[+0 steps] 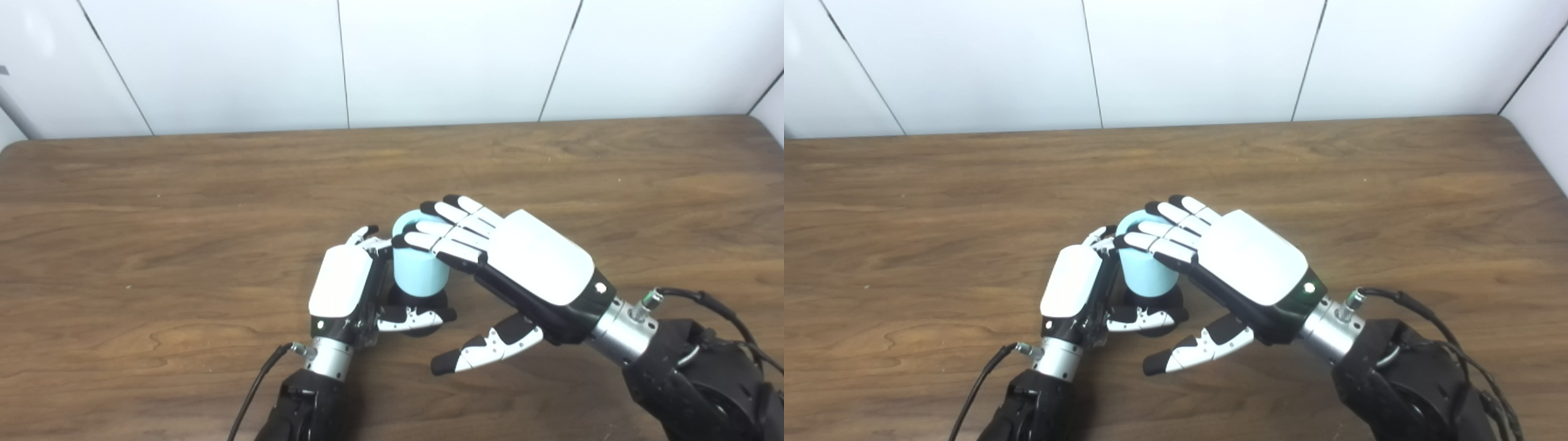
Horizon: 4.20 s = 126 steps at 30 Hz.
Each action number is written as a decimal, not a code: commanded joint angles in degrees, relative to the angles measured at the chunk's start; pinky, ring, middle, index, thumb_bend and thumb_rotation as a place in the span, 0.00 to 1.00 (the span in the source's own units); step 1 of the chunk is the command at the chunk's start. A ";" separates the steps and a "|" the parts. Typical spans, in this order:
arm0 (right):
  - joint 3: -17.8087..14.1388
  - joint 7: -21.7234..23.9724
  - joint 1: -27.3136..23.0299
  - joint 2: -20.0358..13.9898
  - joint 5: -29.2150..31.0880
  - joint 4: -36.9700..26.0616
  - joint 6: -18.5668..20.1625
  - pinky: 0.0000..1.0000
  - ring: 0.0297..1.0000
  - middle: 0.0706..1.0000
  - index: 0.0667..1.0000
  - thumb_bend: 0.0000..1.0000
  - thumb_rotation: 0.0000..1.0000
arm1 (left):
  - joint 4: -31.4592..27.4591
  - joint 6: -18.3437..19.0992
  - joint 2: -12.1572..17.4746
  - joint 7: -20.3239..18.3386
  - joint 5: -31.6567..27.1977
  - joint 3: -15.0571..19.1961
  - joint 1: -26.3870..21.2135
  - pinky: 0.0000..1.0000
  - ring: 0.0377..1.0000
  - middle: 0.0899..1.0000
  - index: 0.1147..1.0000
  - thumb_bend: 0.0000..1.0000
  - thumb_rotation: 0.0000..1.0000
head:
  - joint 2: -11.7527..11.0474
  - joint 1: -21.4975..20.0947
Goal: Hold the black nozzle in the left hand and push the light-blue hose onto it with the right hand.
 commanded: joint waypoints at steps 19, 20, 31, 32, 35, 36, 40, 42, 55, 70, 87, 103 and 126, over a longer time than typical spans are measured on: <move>2.73 -1.44 5.09 -1.61 -2.52 4.15 -0.02 0.95 0.92 0.88 0.83 0.60 0.86 | 0.62 1.88 1.31 -3.24 0.91 -0.34 2.08 0.86 0.61 0.40 0.45 0.52 0.00 | 0.55 -0.13; 2.80 -1.69 5.25 -1.67 -2.52 4.32 -0.07 0.95 0.93 0.88 0.83 0.60 0.86 | 0.51 1.92 1.32 -3.37 0.90 -0.34 2.06 0.86 0.61 0.40 0.45 0.52 0.00 | 0.55 -0.13; 3.90 -3.91 7.18 -2.61 -3.02 5.81 -0.35 0.95 0.94 0.88 0.83 0.59 0.88 | 0.37 1.73 1.61 -3.68 0.91 -0.28 2.04 0.87 0.61 0.40 0.45 0.52 0.00 | 0.84 -0.33; 4.00 -4.00 7.21 -2.66 -3.09 5.81 -0.29 0.95 0.94 0.88 0.83 0.59 0.88 | 0.43 1.59 1.65 -3.56 0.88 -0.28 2.04 0.86 0.61 0.40 0.45 0.52 0.00 | 0.84 -0.33; 4.17 -4.37 7.20 -2.78 -3.13 5.87 -0.32 0.95 0.94 0.88 0.82 0.59 0.88 | 0.34 1.64 1.64 -3.68 0.86 -0.31 2.10 0.86 0.61 0.41 0.45 0.52 0.00 | 0.84 -0.33; 4.19 -4.57 7.16 -2.81 -3.06 5.95 -0.39 0.95 0.94 0.88 0.82 0.59 0.88 | 0.26 1.77 1.61 -3.82 0.91 -0.34 2.14 0.86 0.61 0.41 0.45 0.52 0.00 | 0.84 -0.33; 4.24 -4.82 6.70 -2.69 -2.95 5.99 -0.26 0.95 0.94 0.88 0.82 0.59 0.91 | 0.11 1.98 1.56 -4.02 1.02 -0.40 2.24 0.87 0.61 0.41 0.45 0.52 0.00 | 0.97 -0.43; 4.27 -4.71 6.40 -2.53 -3.04 5.86 -0.12 0.95 0.93 0.88 0.82 0.60 0.91 | 0.06 1.97 1.50 -3.99 0.91 -0.35 2.28 0.87 0.61 0.40 0.45 0.52 0.00 | 0.97 -0.43; 2.56 -4.52 3.91 -1.68 -0.78 3.16 1.44 0.94 0.94 0.89 0.84 0.57 0.85 | 0.45 1.80 1.22 -3.87 0.24 -0.16 2.36 0.87 0.61 0.38 0.46 0.52 0.00 | 0.92 -0.55; -1.74 -1.93 -2.81 1.43 3.13 -2.62 5.02 0.92 0.93 0.90 0.87 0.54 0.94 | 1.50 1.36 0.96 -3.09 -0.33 -0.08 2.31 0.87 0.61 0.38 0.46 0.52 0.00 | 0.71 -0.57; -4.33 -0.10 -4.90 2.00 4.84 -4.28 7.05 0.92 0.93 0.90 0.86 0.54 0.93 | 2.28 1.46 1.00 -2.84 -0.63 0.39 1.99 0.86 0.61 0.40 0.46 0.52 0.00 | 0.65 -0.49; -4.65 -0.66 -4.37 2.68 4.44 -3.18 6.87 0.92 0.95 0.90 0.87 0.54 0.92 | 0.48 2.99 2.33 -4.89 1.99 0.69 0.47 0.90 0.79 0.78 0.77 1.00 0.23 | 0.42 -0.04; -4.35 -0.97 -3.70 3.65 3.06 -1.44 6.47 0.92 0.95 0.89 0.88 0.55 0.90 | -6.44 5.21 4.95 -10.81 2.27 6.28 -4.19 1.00 0.89 0.86 0.87 1.00 0.35 | 0.19 0.64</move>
